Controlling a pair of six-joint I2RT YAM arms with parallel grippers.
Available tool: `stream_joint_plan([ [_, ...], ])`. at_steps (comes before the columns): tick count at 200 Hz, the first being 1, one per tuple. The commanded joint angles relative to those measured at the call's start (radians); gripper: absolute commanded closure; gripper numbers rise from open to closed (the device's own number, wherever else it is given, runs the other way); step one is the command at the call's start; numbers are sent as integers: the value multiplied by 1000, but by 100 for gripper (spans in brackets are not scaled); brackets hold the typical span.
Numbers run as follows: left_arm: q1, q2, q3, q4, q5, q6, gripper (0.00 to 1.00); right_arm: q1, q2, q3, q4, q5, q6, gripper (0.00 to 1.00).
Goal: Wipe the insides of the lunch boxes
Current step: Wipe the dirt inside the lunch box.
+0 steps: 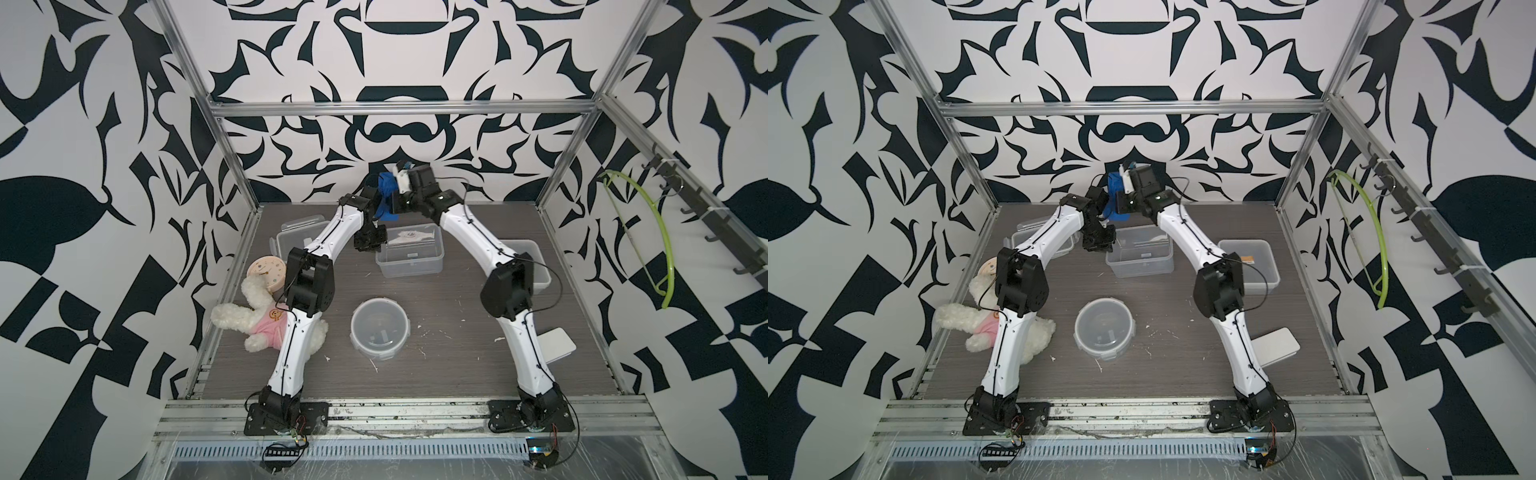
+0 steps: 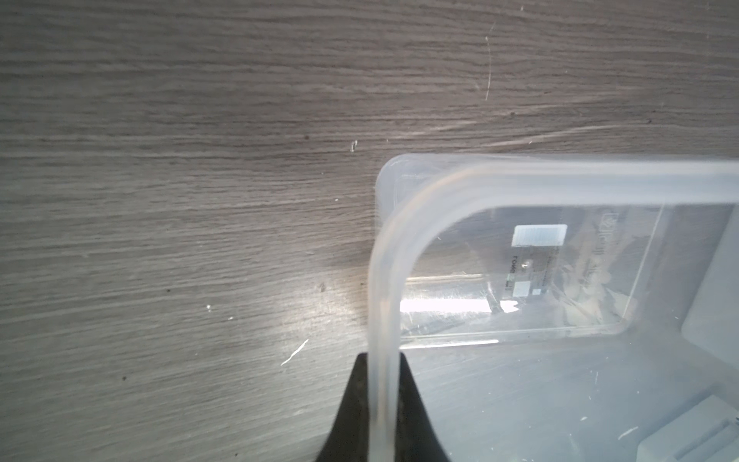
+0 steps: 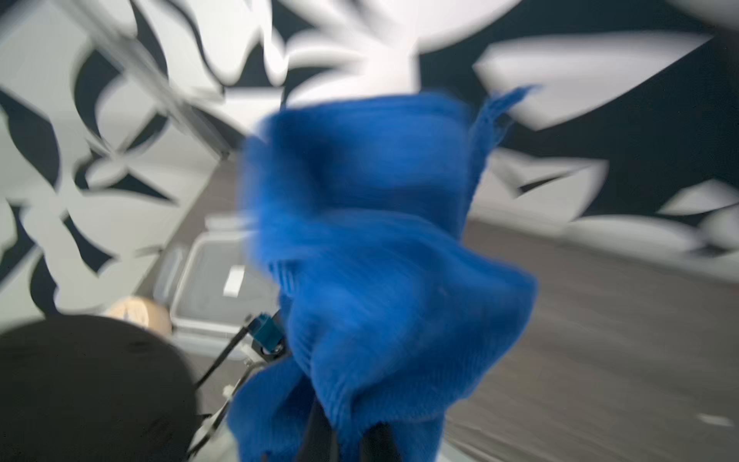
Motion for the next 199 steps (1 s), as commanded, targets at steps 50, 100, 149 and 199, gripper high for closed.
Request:
stream_joint_plan([
  [50,4,-2,24,-37,7,5,96,-26,-167,-278,-71,112,-66,100],
  [100,7,-11,6,-33,2,6,96,-222,-381,-575,-41,205,-81,100],
  [149,9,3,26,-36,-1,6,96,-193,-574,-777,-113,258,-107,100],
  [199,12,38,93,-57,10,4,96,-8,-742,-918,-188,443,-79,100],
])
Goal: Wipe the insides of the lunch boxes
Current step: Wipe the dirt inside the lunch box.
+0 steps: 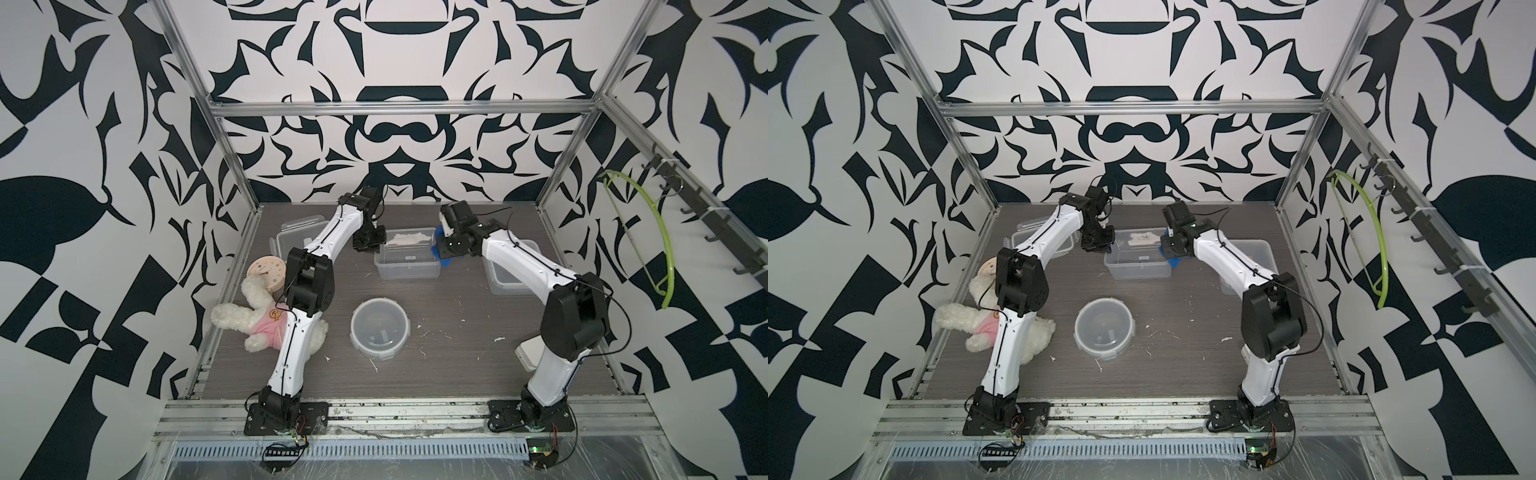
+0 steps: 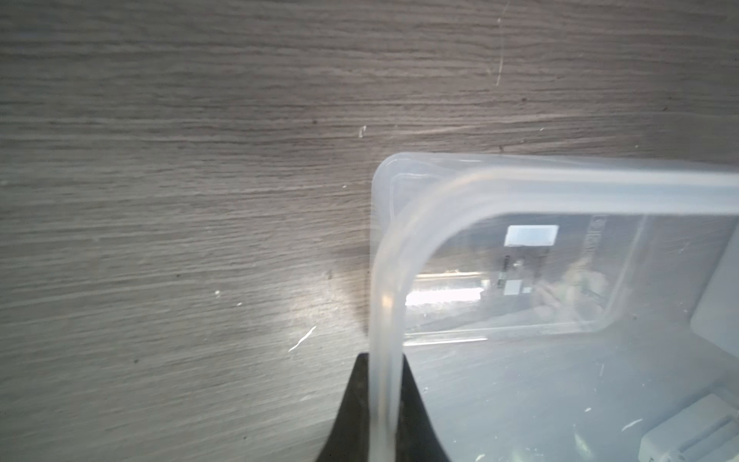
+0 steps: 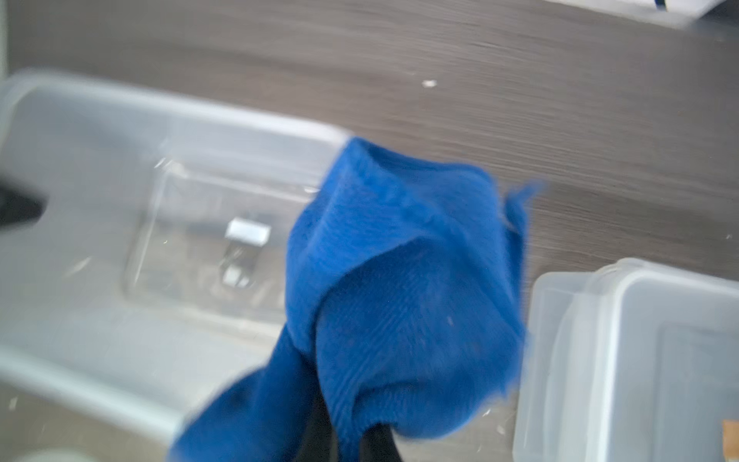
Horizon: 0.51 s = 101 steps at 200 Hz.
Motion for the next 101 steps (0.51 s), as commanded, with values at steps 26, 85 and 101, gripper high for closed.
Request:
stream_joint_plan([
  [26,5,37,84,-31,3,0,96,67,-167,92,-92,100,20,100],
  [85,4,19,56,-10,12,-14,96,173,43,158,96,-211,98,100],
  [101,4,23,62,-12,27,-16,96,188,129,161,139,-275,135,100],
])
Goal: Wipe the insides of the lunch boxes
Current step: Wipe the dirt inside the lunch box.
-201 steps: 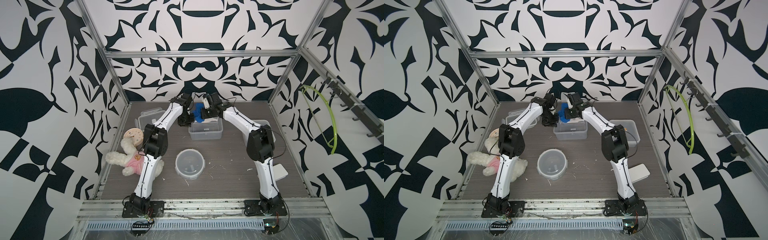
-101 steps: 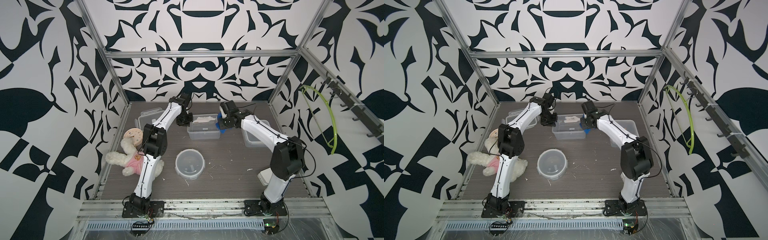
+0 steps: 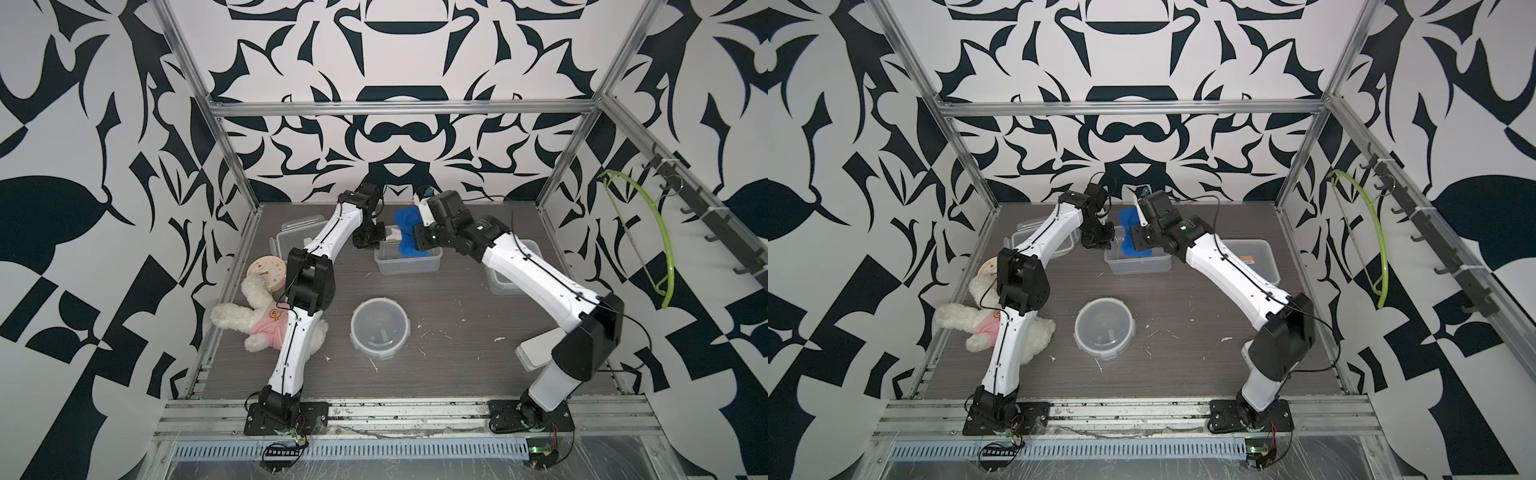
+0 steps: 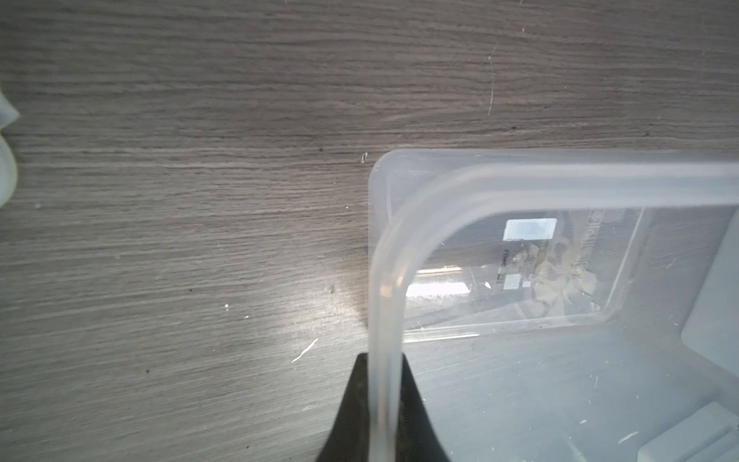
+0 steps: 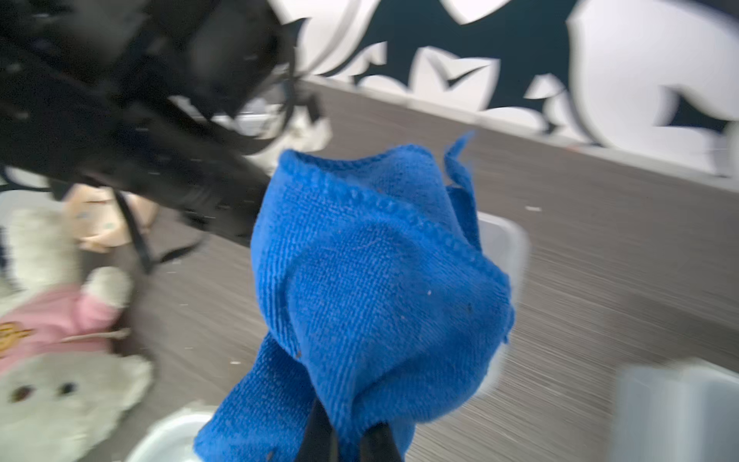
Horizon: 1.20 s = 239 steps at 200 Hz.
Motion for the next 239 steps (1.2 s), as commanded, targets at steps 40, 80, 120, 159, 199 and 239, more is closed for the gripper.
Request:
stream_joint_plan([
  [40,2,0,16,-1,51,-12,96,28,252,-34,80,-151,106,100],
  [80,4,-12,-20,15,62,-3,96,-159,127,-218,11,-46,107,100],
  [120,6,-12,-26,8,55,5,96,-377,-12,-326,-11,-22,101,100],
  [159,5,-7,-12,-10,32,15,96,-386,-26,-125,-51,-57,73,100],
  [199,4,-9,-9,-30,12,22,96,-377,134,173,-71,-118,86,100],
  [239,4,-13,-6,-26,18,12,96,-349,353,350,-178,-143,68,100],
])
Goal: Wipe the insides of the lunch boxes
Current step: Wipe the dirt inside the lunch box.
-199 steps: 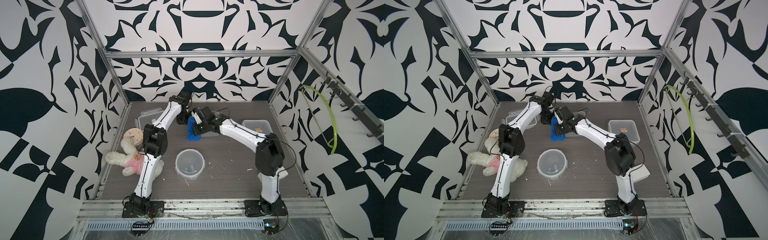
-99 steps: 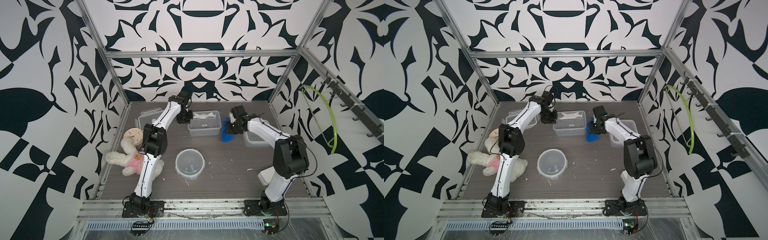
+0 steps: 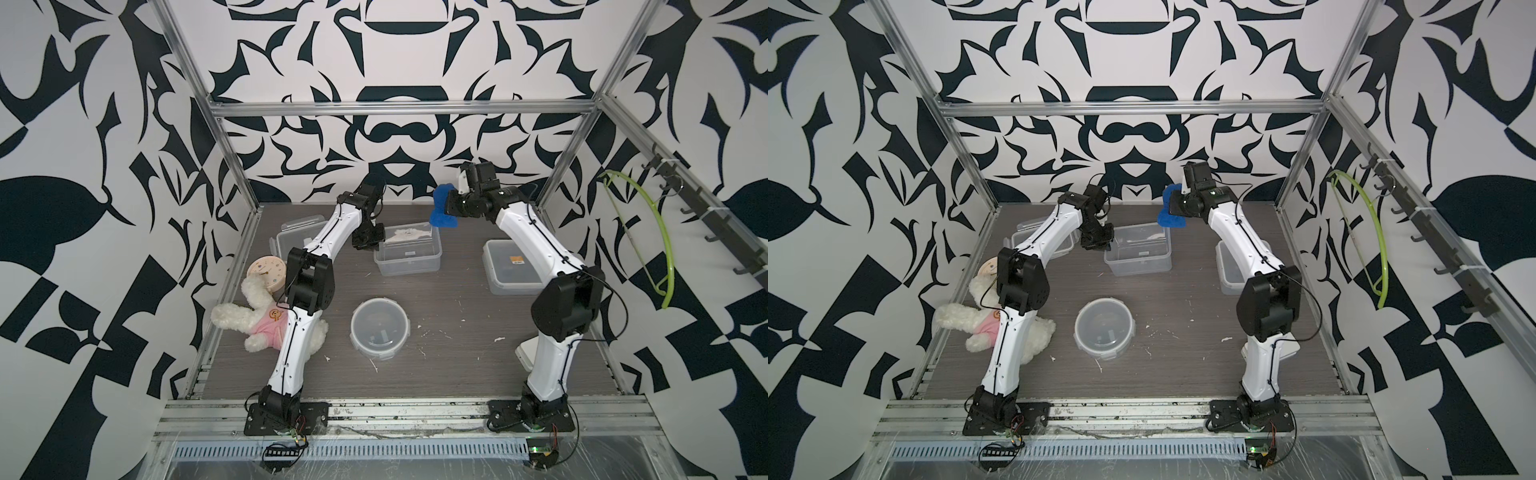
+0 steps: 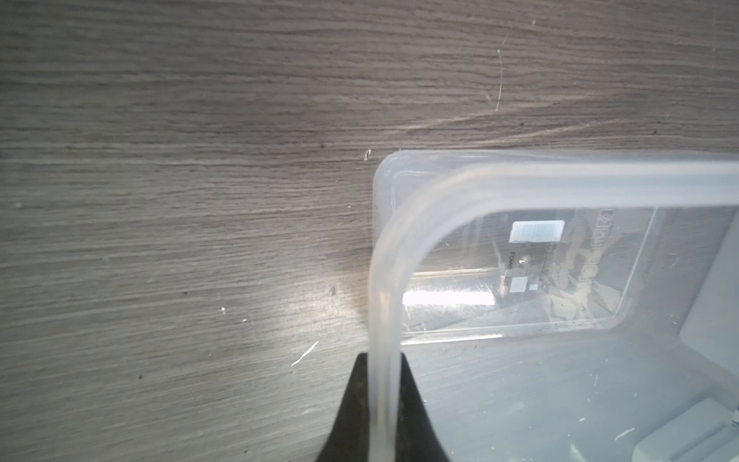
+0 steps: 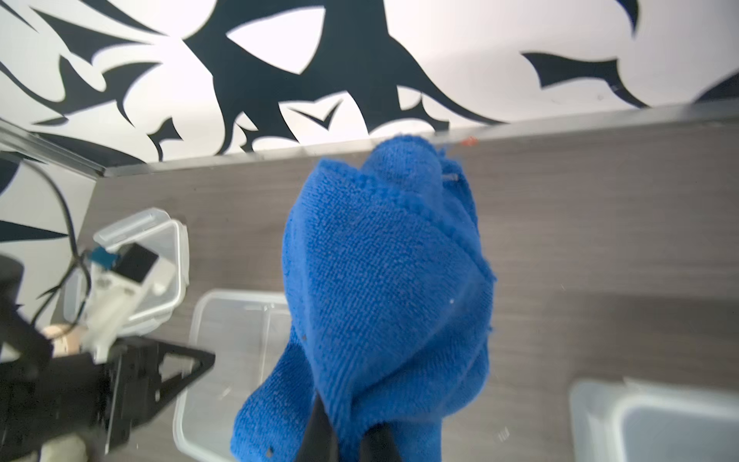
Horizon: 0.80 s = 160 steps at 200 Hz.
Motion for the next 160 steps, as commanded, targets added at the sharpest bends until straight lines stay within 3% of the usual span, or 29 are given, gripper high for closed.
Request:
stream_joint_plan([
  [1,-1,-20,8,-33,1,8,96,11,106,37,-104,-36,-16,100],
  [31,-2,0,21,-25,10,-13,96,13,80,-79,-90,-63,-19,100],
  [84,-1,36,63,-14,19,-30,96,71,-165,-375,-170,52,-96,100],
  [110,0,56,99,-22,27,-32,96,79,-255,-483,-195,47,-80,100],
  [160,-3,51,76,-34,20,-22,96,87,-294,-289,-93,-19,-51,100],
])
